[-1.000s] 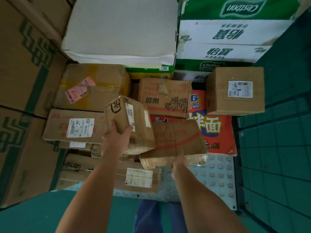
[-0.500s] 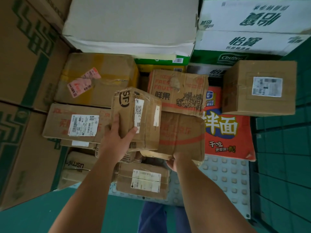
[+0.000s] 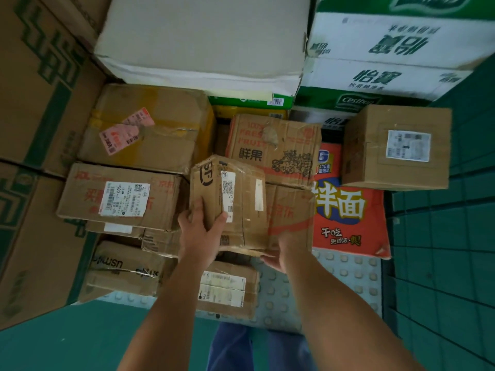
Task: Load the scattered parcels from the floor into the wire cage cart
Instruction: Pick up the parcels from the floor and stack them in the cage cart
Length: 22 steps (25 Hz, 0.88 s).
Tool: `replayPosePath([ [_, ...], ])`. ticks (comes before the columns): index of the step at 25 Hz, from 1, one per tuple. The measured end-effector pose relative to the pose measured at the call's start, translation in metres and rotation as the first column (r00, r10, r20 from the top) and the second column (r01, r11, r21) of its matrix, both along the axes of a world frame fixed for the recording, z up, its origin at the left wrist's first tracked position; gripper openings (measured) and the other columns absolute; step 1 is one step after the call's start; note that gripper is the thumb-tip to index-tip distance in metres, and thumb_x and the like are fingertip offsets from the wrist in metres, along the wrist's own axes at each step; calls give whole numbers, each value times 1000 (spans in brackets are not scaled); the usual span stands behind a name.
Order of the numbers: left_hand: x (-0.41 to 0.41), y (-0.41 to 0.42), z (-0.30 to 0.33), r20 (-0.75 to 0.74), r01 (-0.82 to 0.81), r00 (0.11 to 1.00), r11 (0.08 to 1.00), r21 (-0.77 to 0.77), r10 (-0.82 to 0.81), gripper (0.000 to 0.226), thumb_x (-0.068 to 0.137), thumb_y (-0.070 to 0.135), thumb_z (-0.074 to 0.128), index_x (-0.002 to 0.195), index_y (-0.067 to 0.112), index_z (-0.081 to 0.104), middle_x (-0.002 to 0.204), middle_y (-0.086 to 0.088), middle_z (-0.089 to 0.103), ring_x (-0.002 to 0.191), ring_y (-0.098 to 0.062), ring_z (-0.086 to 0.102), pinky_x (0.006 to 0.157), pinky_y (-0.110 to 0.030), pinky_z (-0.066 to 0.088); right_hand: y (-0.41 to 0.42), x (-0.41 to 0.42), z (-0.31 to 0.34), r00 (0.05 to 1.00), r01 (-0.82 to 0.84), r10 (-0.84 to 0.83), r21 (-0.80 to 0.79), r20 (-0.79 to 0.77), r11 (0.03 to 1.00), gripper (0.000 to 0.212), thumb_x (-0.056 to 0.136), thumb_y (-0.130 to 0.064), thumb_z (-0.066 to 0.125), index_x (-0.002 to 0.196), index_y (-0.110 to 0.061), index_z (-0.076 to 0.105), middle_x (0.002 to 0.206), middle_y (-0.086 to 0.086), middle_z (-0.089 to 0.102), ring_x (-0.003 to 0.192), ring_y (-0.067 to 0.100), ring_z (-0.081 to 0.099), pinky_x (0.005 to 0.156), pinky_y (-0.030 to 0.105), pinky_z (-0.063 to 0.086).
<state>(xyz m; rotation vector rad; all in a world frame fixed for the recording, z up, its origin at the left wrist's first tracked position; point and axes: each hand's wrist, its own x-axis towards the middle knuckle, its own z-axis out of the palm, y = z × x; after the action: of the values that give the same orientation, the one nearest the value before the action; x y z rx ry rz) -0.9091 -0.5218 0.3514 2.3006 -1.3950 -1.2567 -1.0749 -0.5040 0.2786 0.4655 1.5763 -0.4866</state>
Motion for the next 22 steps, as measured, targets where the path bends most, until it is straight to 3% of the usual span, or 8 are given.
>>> replayPosePath([
  [2, -10, 3, 3, -62, 6, 998, 996, 93, 0, 76, 92, 52, 51, 153, 36, 9, 152, -7, 15, 133, -34, 33, 106, -48, 37, -5, -14, 6, 998, -43, 47, -107, 31, 993, 57, 97, -56, 37, 123, -9, 54, 118, 11, 63, 108, 32, 61, 90, 46, 51],
  [4, -16, 1, 2, -120, 27, 993, 985, 173, -6, 77, 88, 60, 54, 152, 39, 17, 151, -5, 19, 130, -33, 37, 101, -46, 45, -11, -23, 7, 995, -47, 62, -181, 74, 982, 70, 84, -70, 48, 127, -16, 54, 125, 8, 61, 115, 31, 59, 100, 52, 46],
  [7, -16, -11, -14, -171, -49, 981, 972, 232, 90, 70, 79, 69, 52, 142, 43, 36, 142, -3, 42, 117, -28, 51, 94, -50, 50, -17, -26, 16, 976, -211, 187, -268, -112, 940, 47, 92, -36, 62, 135, -20, 53, 133, 6, 55, 117, 27, 53, 104, 46, 42],
  [10, -16, -22, -29, -162, -141, 968, 951, 277, 191, 44, 101, 39, 40, 144, 31, 38, 139, -8, 46, 118, -35, 51, 88, -55, 53, -18, -16, 8, 950, -272, 195, -341, -245, 900, 45, 92, -8, 59, 135, -18, 54, 123, 5, 59, 107, 24, 54, 98, 42, 45],
  [13, -11, -35, -48, -58, -181, 980, 972, 152, 192, 44, 102, 21, 41, 146, 29, 39, 136, -10, 49, 114, -31, 55, 92, -49, 52, -20, 1, -12, 929, -327, 237, -332, -283, 885, 44, 88, -5, 64, 131, -15, 56, 121, 6, 64, 111, 26, 59, 99, 47, 49],
  [15, -3, -42, -56, 32, -154, 988, 983, 104, 152, 47, 101, 14, 42, 146, 27, 40, 132, -11, 51, 104, -25, 57, 86, -38, 53, -24, 12, -24, 909, -349, 235, -321, -343, 880, 36, 86, -6, 67, 122, -13, 63, 113, 5, 68, 107, 25, 63, 96, 45, 51],
  [19, 9, -44, -69, 129, -80, 990, 988, 133, 63, 49, 100, 12, 47, 147, 24, 38, 141, -7, 50, 111, -22, 55, 71, -21, 45, -34, 19, -36, 871, -375, 236, -272, -431, 886, 39, 81, -5, 73, 118, -10, 64, 111, 7, 69, 104, 24, 64, 93, 38, 53],
  [22, 9, -45, -69, 148, -58, 988, 985, 165, 34, 46, 101, 15, 45, 146, 22, 39, 137, -7, 53, 98, -17, 54, 61, -19, 40, -40, 15, -35, 880, -385, 270, -255, -391, 887, 40, 81, -3, 73, 119, -9, 63, 116, 8, 67, 108, 27, 62, 95, 39, 52],
])
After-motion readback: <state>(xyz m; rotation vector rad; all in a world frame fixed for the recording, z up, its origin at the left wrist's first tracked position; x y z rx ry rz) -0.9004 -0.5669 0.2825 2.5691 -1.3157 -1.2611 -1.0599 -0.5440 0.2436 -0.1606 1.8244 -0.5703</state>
